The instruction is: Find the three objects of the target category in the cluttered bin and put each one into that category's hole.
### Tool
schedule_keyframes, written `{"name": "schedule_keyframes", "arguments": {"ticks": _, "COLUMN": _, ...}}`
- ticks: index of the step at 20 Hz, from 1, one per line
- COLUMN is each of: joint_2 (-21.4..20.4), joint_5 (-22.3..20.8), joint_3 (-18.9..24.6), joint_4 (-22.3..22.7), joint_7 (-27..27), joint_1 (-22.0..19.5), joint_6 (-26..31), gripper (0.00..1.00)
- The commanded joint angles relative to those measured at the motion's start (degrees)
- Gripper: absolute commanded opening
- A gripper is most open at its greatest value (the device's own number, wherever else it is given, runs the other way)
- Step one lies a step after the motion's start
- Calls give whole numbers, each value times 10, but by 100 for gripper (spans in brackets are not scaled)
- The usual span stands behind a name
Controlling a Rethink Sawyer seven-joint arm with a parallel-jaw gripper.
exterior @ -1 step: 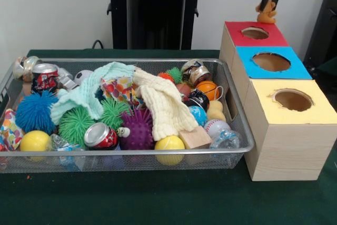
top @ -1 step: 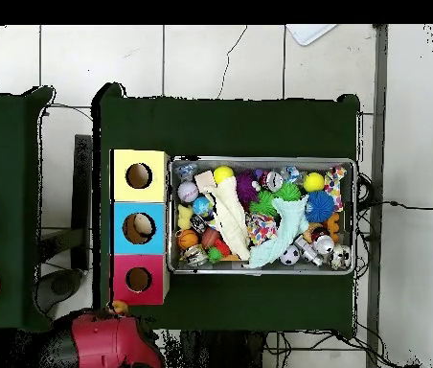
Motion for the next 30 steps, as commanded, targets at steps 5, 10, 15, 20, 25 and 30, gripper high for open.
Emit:
{"name": "schedule_keyframes", "arguments": {"ticks": 5, "joint_2": 45, "joint_5": -20, "joint_3": -24, "joint_4": -131, "joint_7": 91, "joint_1": -23, "joint_6": 57, "gripper": 0}}
{"name": "schedule_keyframes", "arguments": {"ticks": 10, "joint_2": 17, "joint_5": -23, "joint_3": -23, "joint_4": -129, "joint_7": 78, "joint_1": -27, "joint_6": 100, "gripper": 0}}
{"name": "schedule_keyframes", "arguments": {"ticks": 15, "joint_2": -33, "joint_5": -23, "joint_3": -23, "joint_4": -137, "joint_7": 73, "joint_1": -34, "joint_6": 189, "gripper": 0}}
{"name": "schedule_keyframes", "arguments": {"ticks": 20, "joint_2": -50, "joint_5": -23, "joint_3": -17, "joint_4": -143, "joint_7": 74, "joint_1": -40, "joint_6": 225, "gripper": 0}}
{"name": "schedule_keyframes", "arguments": {"ticks": 25, "joint_2": -62, "joint_5": -30, "joint_3": -13, "joint_4": -159, "joint_7": 69, "joint_1": -49, "joint_6": 253, "gripper": 0}}
{"name": "schedule_keyframes", "arguments": {"ticks": 30, "joint_2": -50, "joint_5": -40, "joint_3": -6, "joint_4": -169, "joint_7": 54, "joint_1": -65, "joint_6": 234, "gripper": 0}}
